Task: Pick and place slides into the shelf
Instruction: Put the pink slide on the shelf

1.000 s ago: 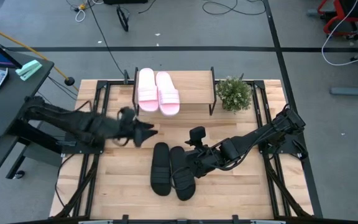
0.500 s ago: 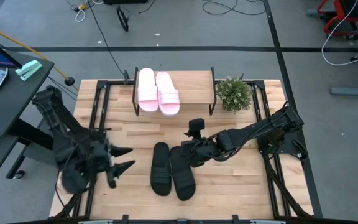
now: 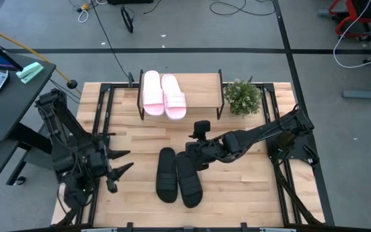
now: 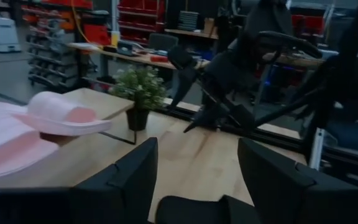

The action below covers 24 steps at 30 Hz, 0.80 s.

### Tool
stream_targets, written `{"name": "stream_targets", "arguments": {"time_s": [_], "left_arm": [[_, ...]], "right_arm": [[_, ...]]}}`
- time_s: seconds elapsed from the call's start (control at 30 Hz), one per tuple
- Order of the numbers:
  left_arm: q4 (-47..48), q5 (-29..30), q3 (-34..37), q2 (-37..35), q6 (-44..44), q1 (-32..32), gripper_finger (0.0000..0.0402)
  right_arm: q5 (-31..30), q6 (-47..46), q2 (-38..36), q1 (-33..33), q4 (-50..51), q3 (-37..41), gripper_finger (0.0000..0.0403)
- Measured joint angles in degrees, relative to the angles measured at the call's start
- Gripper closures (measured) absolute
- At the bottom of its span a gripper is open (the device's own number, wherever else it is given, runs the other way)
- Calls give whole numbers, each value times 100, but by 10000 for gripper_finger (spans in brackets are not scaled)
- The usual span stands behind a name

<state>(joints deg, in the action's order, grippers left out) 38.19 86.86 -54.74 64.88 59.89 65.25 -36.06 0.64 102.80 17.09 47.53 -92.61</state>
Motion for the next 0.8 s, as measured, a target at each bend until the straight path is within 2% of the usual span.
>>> {"name": "stream_targets", "arguments": {"time_s": [0.17, 0.53, 0.8], "left_arm": [[805, 166, -2, 2, 829, -2, 193], [1024, 314, -2, 59, 1125, -22, 240], [1051, 316, 0, 225, 1196, -141, 270]], "right_arm": [[-2, -2, 0, -216, 1, -1, 192], [73, 92, 0, -590, -20, 1, 192], [762, 793, 0, -844, -1051, -1, 193]]}}
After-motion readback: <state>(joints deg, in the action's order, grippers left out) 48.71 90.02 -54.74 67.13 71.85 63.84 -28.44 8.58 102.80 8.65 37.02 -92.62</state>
